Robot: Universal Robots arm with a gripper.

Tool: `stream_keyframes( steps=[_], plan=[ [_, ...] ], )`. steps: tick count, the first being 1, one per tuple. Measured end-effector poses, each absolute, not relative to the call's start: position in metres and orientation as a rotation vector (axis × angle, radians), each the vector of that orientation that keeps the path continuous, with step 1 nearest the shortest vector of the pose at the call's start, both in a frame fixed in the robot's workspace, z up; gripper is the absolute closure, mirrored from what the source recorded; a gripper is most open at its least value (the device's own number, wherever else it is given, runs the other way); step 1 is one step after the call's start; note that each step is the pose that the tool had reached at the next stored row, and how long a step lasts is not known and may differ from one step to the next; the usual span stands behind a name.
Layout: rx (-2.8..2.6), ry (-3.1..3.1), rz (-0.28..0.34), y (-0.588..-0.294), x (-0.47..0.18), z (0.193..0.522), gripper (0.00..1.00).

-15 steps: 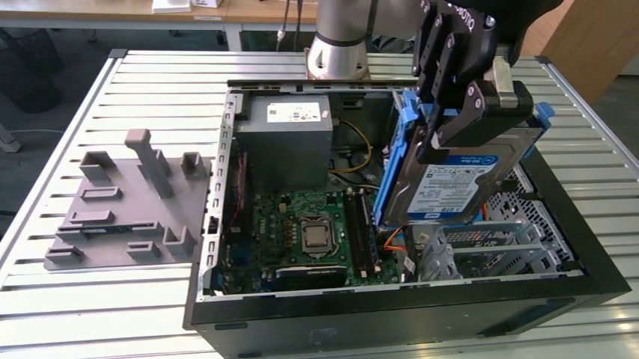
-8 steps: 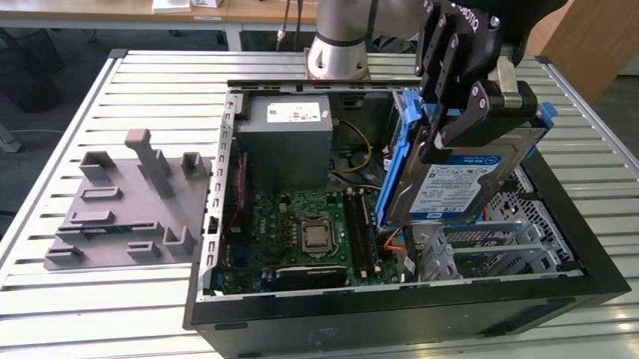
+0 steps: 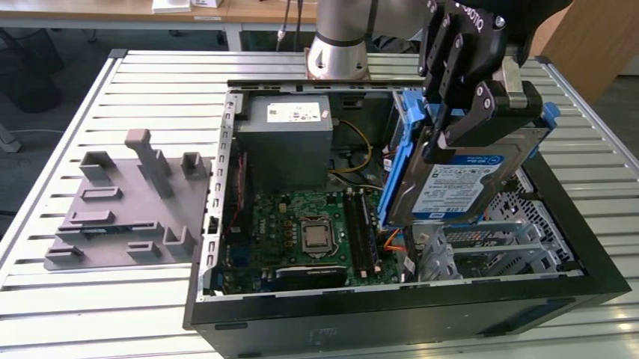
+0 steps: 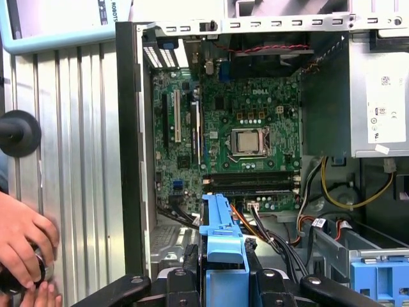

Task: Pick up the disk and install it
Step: 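Insert the disk into the insertion slot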

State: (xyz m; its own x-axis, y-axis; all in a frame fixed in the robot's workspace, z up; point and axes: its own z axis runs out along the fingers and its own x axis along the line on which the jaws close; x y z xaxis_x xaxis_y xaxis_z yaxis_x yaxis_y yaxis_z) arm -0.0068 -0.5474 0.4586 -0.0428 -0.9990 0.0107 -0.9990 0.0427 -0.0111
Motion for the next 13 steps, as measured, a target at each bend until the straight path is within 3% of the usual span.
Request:
stream_keyframes(
  steps=[13],
  plan=[
    [2.173,-2.268,0.024,-0.5474,-0.0029,0.4586,0.64]
  ],
)
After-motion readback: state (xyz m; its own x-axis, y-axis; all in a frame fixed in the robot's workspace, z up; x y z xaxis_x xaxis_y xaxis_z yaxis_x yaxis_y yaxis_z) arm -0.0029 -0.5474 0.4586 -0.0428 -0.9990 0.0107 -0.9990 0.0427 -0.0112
